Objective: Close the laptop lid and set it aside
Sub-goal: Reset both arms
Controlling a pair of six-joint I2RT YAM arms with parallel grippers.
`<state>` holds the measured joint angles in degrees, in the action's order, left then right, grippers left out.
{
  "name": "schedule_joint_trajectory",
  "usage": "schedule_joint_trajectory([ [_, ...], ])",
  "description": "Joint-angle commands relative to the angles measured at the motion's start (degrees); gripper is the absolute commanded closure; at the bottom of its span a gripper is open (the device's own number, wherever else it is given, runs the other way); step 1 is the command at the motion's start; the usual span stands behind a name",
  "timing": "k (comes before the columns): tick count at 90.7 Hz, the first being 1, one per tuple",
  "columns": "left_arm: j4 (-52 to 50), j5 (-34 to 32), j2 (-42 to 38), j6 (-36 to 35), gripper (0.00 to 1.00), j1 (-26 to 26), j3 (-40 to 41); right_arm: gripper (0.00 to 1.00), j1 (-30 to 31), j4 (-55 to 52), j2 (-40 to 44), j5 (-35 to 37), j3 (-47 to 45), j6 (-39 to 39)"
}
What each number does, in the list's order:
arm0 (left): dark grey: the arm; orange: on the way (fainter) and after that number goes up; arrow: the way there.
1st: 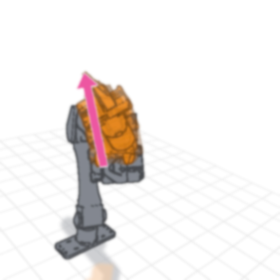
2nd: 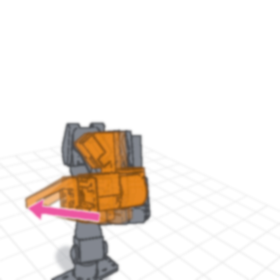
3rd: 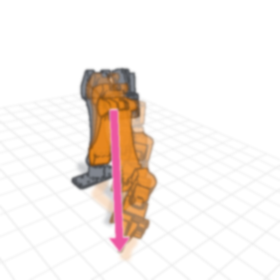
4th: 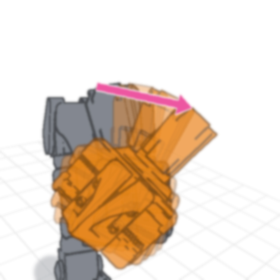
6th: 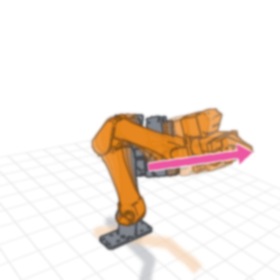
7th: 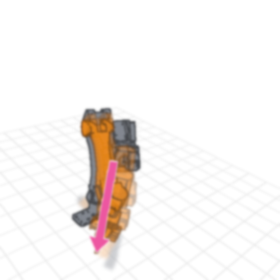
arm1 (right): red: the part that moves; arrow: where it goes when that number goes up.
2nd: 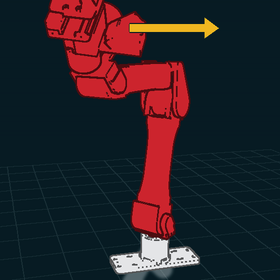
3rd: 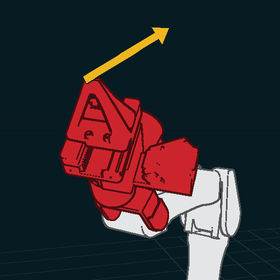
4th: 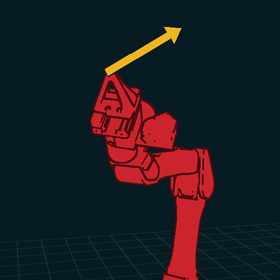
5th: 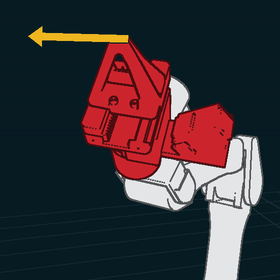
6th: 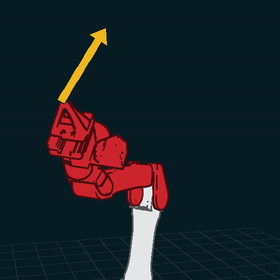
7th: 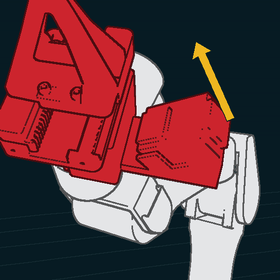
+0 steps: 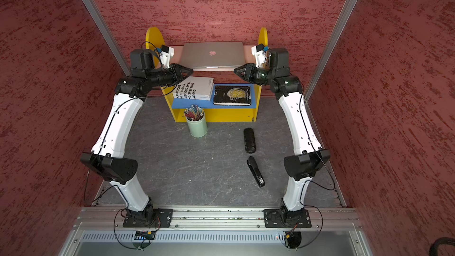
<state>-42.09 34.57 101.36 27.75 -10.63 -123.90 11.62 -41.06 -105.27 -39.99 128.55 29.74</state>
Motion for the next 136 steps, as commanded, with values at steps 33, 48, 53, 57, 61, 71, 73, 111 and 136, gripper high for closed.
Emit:
schedule_joint_trajectory([
  [33,13.70,-1.17,-19.07,0.04,0.45,2.07,25.16,0.40,-0.45,10.79,21.15,9.05,-25.71,-2.20],
  [48,16.66,-3.16,-25.53,-0.77,0.32,2.81,32.90,0.28,-0.44,12.44,28.26,11.86,-34.13,-3.97],
  [53,18.02,-3.96,-27.64,-0.85,0.28,3.17,35.45,0.24,-0.49,13.12,30.36,12.72,-36.96,-4.60],
  [57,19.16,-4.31,-29.45,-0.85,0.26,3.38,37.55,0.20,-0.46,13.60,31.93,13.70,-39.00,-5.13],
  [61,20.12,-4.77,-30.94,-0.85,0.26,3.54,39.43,0.18,-0.46,14.07,33.67,14.71,-41.03,-5.79],
  [71,21.57,-6.96,-34.40,-1.34,0.20,3.78,43.30,0.05,-0.46,15.12,37.79,17.10,-46.10,-7.27],
  [73,21.64,-7.56,-35.18,-1.59,0.18,3.78,44.00,0.02,-0.46,15.41,38.55,17.78,-47.14,-7.62],
  [111,25.39,-24.12,-48.01,-6.24,0.00,4.13,60.60,0.02,-0.46,34.26,53.98,39.72,-77.31,-13.35],
  [136,35.35,-36.98,-52.92,-9.56,0.00,4.14,78.64,0.02,-0.46,60.89,57.08,54.14,-99.98,-18.12],
])
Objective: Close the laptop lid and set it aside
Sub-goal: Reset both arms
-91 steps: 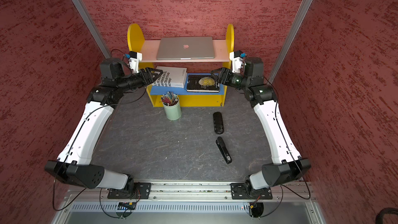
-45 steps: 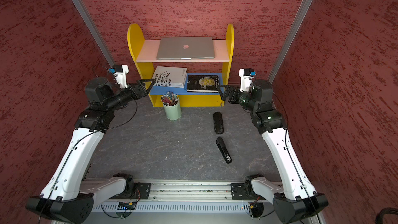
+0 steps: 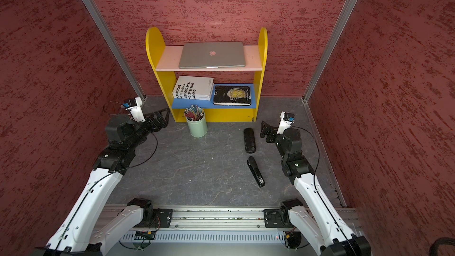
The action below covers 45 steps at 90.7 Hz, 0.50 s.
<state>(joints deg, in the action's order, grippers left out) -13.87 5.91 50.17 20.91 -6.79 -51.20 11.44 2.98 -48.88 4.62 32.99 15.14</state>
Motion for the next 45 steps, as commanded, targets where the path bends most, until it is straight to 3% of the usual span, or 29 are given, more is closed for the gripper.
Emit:
schedule_joint_trajectory([
  [1,8.04,-8.92,-1.87,-2.76,0.00,0.29,6.78,0.02,-0.28,17.52,0.48,9.97,-4.95,-3.62],
  [27,30.03,-17.39,-0.22,-10.37,0.00,-0.15,24.90,0.02,-0.29,27.71,-5.92,19.19,-12.79,-6.13],
  [45,37.86,-25.90,3.33,-14.83,0.00,-0.10,30.57,0.02,-0.61,33.51,-11.38,22.13,-15.35,-11.51],
])
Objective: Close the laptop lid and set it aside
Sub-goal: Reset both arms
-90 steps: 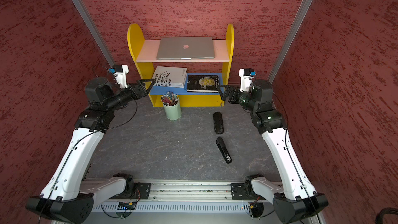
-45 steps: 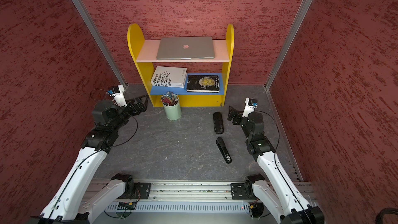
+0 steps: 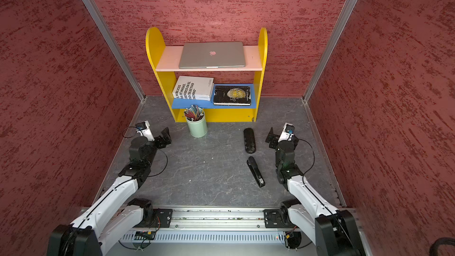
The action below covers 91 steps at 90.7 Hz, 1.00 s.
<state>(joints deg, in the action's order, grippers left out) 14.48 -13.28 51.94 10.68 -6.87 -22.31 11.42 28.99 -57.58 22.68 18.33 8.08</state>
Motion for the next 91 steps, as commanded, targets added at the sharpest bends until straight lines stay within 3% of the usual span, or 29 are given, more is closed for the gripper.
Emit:
schedule_joint_trajectory([
  [1,10.04,-6.82,1.92,-4.92,0.00,-0.04,1.88,0.02,-0.60,7.84,-3.14,4.24,-0.71,-4.59],
  [24,27.88,-6.60,14.44,-9.48,0.00,1.40,7.84,0.02,-2.43,13.61,-12.44,4.48,-1.14,-4.21],
  [50,34.98,2.80,23.80,-8.73,0.00,6.19,5.97,0.02,-2.86,16.87,-19.60,2.93,1.70,-7.31],
  [67,45.90,7.79,32.15,-9.53,0.00,7.57,7.21,0.02,-2.91,26.29,-27.40,-0.77,1.41,-11.08],
  [76,48.19,11.21,36.12,-9.21,0.00,9.14,6.17,0.02,-3.32,23.87,-27.52,-2.79,2.62,-10.87],
  [82,41.32,13.07,35.21,-8.81,0.00,9.83,3.47,0.02,-3.91,23.47,-27.55,-4.04,2.68,-10.55],
  [91,39.37,12.91,35.74,-8.95,0.00,9.70,2.21,0.02,-6.13,23.64,-28.02,-8.64,2.41,-9.20],
])
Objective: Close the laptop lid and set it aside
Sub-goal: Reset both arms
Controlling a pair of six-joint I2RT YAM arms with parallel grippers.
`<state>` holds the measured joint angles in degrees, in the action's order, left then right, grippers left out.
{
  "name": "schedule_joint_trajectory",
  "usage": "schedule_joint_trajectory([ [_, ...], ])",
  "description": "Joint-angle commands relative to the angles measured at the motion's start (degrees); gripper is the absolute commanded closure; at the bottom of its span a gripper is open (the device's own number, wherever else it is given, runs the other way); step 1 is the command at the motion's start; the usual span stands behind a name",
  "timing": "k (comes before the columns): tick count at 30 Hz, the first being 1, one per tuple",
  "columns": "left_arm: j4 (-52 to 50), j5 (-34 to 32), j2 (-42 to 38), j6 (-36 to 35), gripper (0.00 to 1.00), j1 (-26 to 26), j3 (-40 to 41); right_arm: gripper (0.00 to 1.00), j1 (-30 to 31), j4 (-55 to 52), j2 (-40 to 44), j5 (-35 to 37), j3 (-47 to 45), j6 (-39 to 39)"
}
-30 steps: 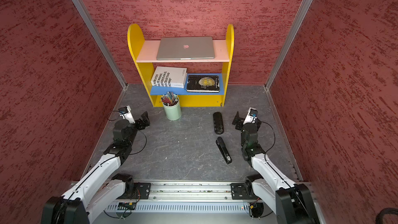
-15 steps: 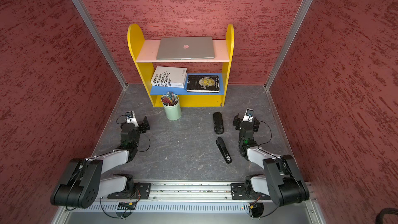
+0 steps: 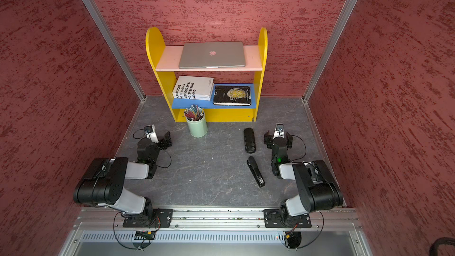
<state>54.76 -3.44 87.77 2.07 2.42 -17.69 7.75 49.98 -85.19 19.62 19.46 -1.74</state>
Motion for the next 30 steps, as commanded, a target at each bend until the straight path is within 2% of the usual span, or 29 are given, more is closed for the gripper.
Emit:
schedule_joint_trajectory([
  [1,-0.50,3.08,0.06,-0.50,0.00,0.36,-2.38,0.02,-2.64,3.02,-0.81,-6.27,1.19,0.69],
  [3,-1.29,2.91,-0.32,-0.31,0.00,0.31,-2.53,0.02,-3.01,8.19,-4.22,-6.45,0.99,0.40],
  [4,-0.60,2.97,-0.02,-0.41,0.00,0.31,-2.45,0.02,-3.29,3.44,-2.85,-7.03,1.66,1.32],
  [17,-2.29,1.05,-0.04,-1.43,0.00,-1.04,-3.36,0.02,-3.83,3.88,-3.29,-7.66,1.74,1.46],
  [21,-3.41,4.64,0.08,-3.09,0.00,-1.27,-3.92,0.01,-3.82,3.32,-3.32,-7.81,2.15,1.54],
  [30,-3.43,5.00,0.09,-2.99,0.00,-1.18,-3.93,0.01,-3.80,3.35,-3.41,-7.88,2.04,1.52],
])
